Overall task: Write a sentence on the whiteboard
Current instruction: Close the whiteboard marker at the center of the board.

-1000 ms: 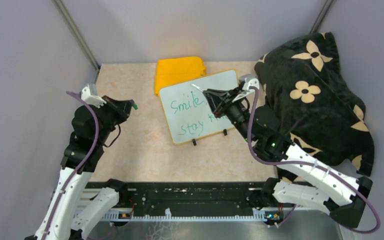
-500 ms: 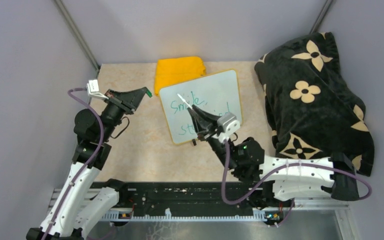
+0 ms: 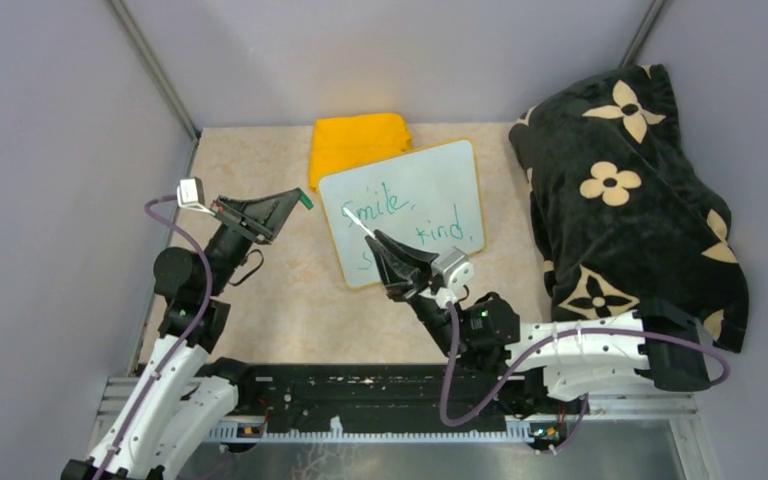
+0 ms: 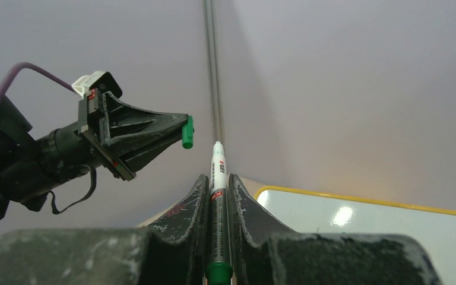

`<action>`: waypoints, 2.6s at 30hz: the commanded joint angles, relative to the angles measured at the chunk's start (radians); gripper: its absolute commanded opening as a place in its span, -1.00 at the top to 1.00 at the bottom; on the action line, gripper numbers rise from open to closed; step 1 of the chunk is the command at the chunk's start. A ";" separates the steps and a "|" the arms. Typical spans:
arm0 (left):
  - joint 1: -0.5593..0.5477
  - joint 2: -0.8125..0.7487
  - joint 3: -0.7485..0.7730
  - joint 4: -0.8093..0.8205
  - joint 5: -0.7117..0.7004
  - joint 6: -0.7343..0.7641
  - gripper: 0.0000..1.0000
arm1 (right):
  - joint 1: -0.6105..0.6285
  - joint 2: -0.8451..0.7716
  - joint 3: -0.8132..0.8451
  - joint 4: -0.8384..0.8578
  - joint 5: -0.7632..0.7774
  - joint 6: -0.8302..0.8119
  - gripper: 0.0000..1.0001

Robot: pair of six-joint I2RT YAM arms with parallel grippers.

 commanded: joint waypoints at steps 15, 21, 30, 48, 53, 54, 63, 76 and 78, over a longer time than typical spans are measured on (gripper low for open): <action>0.003 -0.061 -0.006 0.072 0.031 -0.206 1.00 | 0.115 0.203 0.070 0.356 -0.022 -0.164 1.00; 0.003 -0.060 0.003 0.078 0.032 -0.221 1.00 | 0.120 0.270 0.086 0.470 -0.012 -0.246 1.00; 0.003 -0.057 0.027 0.072 0.028 -0.218 1.00 | 0.132 0.303 0.090 0.514 -0.019 -0.279 1.00; 0.003 -0.077 0.036 0.046 0.013 -0.198 1.00 | 0.114 0.210 0.078 0.362 -0.039 -0.083 1.00; 0.003 -0.090 0.035 0.031 -0.005 -0.193 1.00 | 0.062 0.139 0.052 0.240 -0.115 0.044 1.00; 0.003 -0.092 0.035 0.028 -0.008 -0.192 1.00 | 0.054 0.131 0.050 0.227 -0.122 0.060 1.00; 0.003 -0.094 0.034 0.032 -0.005 -0.200 1.00 | 0.045 0.146 0.049 0.250 -0.152 0.055 1.00; 0.003 -0.115 0.043 0.008 -0.022 -0.189 1.00 | 0.045 0.180 0.082 0.230 -0.144 0.065 1.00; 0.003 -0.113 0.042 0.008 -0.018 -0.190 1.00 | 0.044 0.182 0.086 0.228 -0.144 0.065 1.00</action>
